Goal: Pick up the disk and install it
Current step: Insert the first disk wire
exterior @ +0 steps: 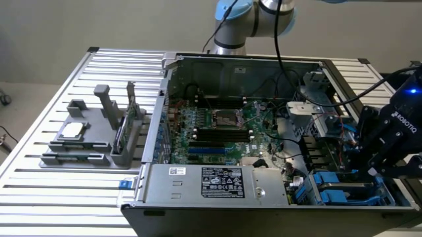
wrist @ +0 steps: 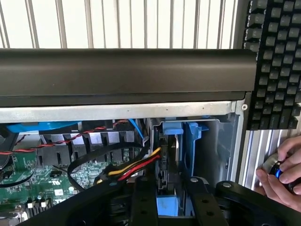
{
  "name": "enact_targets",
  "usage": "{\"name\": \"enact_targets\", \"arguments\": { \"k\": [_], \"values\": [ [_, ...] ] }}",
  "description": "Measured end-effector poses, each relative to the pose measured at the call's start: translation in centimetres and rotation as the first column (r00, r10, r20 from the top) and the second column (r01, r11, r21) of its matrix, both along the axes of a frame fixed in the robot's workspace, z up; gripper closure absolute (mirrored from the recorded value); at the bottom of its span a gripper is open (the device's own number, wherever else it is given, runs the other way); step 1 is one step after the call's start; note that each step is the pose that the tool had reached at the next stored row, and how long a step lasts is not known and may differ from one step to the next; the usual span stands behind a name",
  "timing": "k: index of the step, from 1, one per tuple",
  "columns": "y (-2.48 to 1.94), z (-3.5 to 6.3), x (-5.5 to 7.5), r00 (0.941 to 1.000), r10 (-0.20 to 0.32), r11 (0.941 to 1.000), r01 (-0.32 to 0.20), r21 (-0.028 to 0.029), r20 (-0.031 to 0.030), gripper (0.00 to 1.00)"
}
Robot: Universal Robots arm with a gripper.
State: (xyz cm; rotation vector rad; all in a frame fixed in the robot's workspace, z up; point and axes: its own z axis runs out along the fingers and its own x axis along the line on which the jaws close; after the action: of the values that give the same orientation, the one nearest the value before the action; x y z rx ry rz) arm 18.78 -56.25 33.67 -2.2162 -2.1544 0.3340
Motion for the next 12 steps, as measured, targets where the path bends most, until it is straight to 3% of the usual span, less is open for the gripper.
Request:
{"name": "enact_targets", "arguments": {
  "k": [8,12],
  "values": [
    [0.0,3.48,0.0,1.0,0.0,1.0,0.0,-0.0002,-0.0001,0.69],
    [0.0,4.29,-0.5,1.0,0.0,1.0,0.0,0.0001,-0.0001,0.69]
  ]
}}
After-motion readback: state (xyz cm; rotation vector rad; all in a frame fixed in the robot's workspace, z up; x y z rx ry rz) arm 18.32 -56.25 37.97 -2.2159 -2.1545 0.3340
